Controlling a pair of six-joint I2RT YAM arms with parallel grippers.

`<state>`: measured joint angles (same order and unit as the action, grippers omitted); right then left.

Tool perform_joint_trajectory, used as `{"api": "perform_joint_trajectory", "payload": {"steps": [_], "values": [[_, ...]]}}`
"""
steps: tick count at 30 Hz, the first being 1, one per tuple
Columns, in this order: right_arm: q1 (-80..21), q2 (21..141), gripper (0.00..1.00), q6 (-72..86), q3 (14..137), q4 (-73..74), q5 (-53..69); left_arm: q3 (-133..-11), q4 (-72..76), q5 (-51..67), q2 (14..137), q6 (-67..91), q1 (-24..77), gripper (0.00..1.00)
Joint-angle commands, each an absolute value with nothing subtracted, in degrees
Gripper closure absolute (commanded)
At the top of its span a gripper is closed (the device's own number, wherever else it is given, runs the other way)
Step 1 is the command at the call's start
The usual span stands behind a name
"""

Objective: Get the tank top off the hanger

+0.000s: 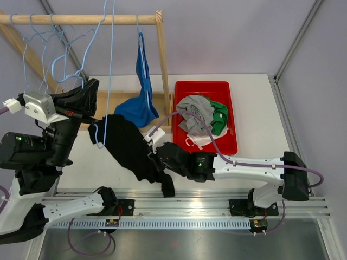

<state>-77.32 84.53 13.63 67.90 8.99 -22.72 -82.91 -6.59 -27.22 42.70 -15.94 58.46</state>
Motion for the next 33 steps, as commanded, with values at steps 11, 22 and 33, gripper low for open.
{"api": "perform_joint_trajectory", "payload": {"steps": [11, 22, 33], "values": [[-77.3, 86.1, 0.00, 16.3, 69.8, 10.1, -22.0, -82.4, -16.1, -36.5, 40.2, -14.2, 58.7, 1.00], [-77.2, 84.8, 0.00, 16.4, 67.5, 10.4, -24.5, -78.8, -32.5, -42.4, 36.9, -5.9, 58.6, 1.00], [-75.8, 84.1, 0.00, 17.2, 64.9, 8.6, -23.5, -78.5, -40.6, -36.8, 46.3, -3.3, 50.6, 1.00]]}}
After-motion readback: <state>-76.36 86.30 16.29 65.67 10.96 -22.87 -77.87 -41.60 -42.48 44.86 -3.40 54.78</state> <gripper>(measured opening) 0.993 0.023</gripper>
